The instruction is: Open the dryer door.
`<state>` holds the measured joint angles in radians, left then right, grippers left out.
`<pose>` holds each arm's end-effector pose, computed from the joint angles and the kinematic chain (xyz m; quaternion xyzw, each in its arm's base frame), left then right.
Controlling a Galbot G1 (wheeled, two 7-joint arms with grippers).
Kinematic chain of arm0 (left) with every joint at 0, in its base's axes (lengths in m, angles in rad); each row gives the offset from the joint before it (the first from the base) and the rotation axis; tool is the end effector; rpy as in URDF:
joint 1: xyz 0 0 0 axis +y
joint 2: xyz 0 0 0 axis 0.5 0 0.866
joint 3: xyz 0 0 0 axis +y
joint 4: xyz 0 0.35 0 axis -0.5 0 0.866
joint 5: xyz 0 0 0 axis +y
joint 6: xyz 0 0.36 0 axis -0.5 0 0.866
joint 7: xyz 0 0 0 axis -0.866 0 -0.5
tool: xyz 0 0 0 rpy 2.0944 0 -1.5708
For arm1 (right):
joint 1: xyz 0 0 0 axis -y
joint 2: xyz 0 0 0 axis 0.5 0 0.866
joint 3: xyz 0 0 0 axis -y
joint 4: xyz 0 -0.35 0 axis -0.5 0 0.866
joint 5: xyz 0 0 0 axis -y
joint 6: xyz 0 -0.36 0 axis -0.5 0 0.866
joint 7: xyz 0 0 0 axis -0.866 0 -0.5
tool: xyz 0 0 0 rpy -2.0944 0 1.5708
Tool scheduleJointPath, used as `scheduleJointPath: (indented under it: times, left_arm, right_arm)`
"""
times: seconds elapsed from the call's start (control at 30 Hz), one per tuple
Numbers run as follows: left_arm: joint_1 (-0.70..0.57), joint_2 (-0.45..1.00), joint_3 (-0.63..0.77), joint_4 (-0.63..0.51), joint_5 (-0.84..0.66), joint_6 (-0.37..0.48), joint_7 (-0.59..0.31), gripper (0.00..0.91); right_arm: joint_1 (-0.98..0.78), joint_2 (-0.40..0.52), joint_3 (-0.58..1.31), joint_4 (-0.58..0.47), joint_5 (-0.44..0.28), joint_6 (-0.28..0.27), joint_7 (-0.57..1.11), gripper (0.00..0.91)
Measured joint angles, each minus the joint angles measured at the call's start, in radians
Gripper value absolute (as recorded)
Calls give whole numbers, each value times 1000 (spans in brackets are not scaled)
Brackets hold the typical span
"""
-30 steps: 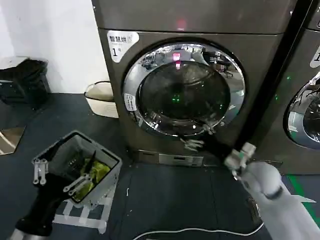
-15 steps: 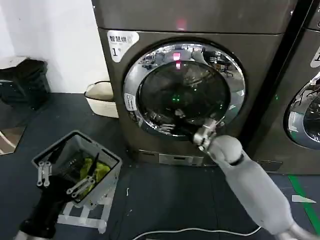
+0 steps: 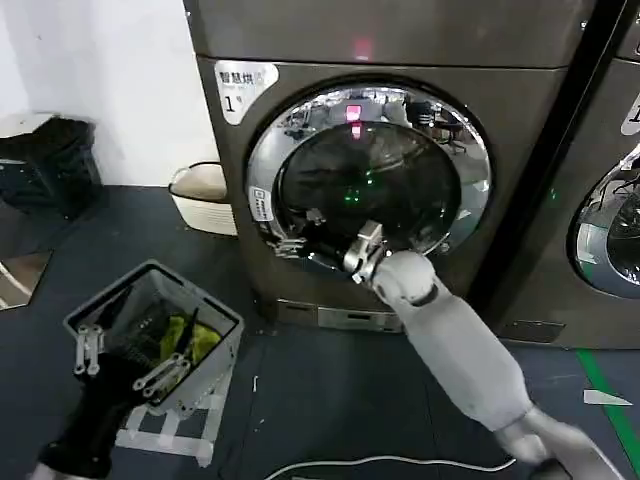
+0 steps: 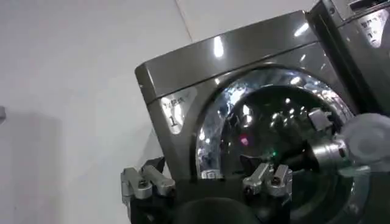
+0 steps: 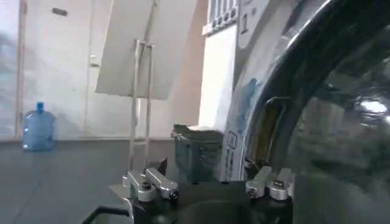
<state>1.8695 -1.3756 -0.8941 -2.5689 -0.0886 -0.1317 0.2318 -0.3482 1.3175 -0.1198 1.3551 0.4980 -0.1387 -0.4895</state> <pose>0.0997 0.0785 -0.1556 0.0909 0.9678 0.1805 0.1497 0.5154 0.0972 -0.1759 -0.4911 0.8687 -0.0425 0.0490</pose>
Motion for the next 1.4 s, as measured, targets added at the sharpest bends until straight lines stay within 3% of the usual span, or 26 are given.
scheduleJointPath:
  times: [0.8, 1.2, 1.4]
  left_arm:
    - [-13, 2, -2, 0, 0, 31, -12, 907]
    - [-143, 94, -28, 16, -252, 262, -144, 907]
    - [-276, 173, -33, 165, -419, 321, -60, 907]
  right_arm:
    - [97, 80, -17, -168, -1, 19, -92, 907]
    - [62, 29, -15, -93, 24, -57, -231, 907]
    - [7, -39, 11, 20, 17, -80, -330, 907]
